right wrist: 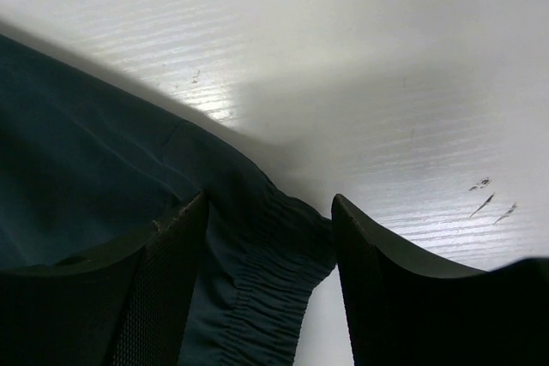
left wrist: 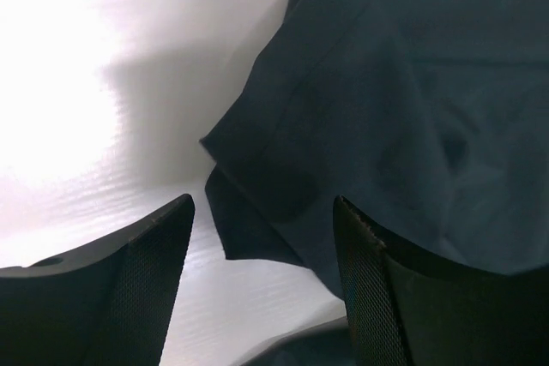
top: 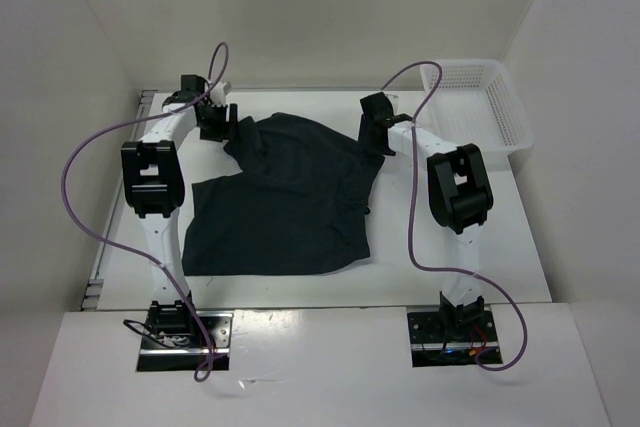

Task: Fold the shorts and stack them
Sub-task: Flatten the shorts out

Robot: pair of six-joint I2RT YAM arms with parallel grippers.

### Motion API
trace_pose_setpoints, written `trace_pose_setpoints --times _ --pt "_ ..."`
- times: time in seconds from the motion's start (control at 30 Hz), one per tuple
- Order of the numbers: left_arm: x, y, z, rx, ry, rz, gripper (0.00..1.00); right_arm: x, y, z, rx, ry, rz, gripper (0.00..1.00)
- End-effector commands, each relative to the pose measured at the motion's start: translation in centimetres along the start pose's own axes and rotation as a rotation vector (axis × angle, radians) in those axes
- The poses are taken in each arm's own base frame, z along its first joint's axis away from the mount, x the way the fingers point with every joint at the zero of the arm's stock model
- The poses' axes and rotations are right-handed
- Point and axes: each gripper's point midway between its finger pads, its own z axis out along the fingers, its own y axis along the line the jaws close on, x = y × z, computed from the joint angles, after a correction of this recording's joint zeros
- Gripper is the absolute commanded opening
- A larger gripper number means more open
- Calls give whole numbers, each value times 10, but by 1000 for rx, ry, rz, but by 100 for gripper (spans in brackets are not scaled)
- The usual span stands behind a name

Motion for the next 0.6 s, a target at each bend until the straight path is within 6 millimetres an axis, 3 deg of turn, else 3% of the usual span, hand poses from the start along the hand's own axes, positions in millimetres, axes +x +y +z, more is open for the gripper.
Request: trace_pose_setpoints --times 0.0,0.23,0.57 --pt "-49 -18 -21 69 -143 59 73 9 -4 -2 10 20 -8 65" --pt "-46 -15 -7 84 -139 58 70 13 -5 -1 14 28 -11 65" --pt "-39 -5 4 69 -120 42 25 10 -6 -2 23 24 -11 63"
